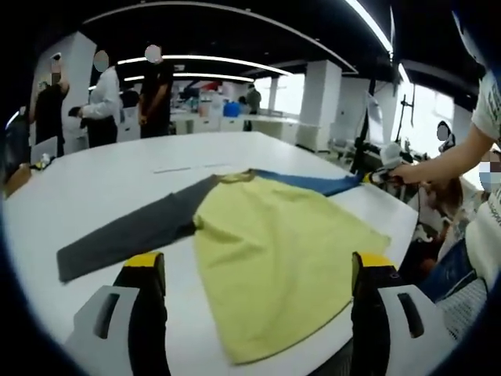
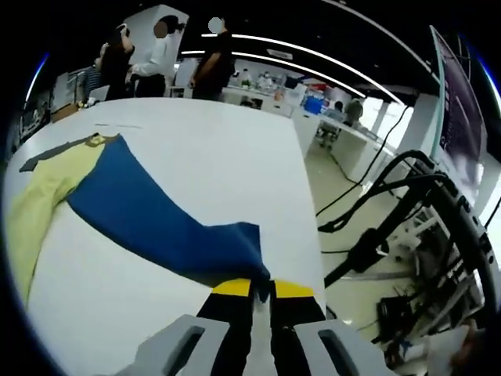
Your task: Fold the garment on the visible template until the final outline fits inside the template.
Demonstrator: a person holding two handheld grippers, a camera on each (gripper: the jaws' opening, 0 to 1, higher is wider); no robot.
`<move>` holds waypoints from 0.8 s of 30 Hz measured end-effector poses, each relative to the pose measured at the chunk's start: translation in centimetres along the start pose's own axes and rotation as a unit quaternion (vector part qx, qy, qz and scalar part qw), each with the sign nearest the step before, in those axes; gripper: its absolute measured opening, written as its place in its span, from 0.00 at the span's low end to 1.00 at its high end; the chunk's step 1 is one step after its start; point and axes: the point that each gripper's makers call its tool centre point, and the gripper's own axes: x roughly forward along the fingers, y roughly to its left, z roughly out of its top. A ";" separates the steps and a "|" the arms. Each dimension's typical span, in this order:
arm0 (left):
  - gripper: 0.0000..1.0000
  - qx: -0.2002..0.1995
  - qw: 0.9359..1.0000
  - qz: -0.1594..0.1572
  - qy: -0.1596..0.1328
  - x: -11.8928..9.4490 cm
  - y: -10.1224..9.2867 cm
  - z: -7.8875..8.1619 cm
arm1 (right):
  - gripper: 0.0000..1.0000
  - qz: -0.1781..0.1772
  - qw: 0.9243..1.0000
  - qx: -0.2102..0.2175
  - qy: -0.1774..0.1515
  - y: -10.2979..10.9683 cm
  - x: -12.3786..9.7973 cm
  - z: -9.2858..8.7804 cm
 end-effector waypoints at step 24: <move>0.88 0.011 1.000 -0.013 0.002 0.5 -0.5 0.0 | 0.00 0.096 0.993 0.041 0.061 3.0 -8.6 3.6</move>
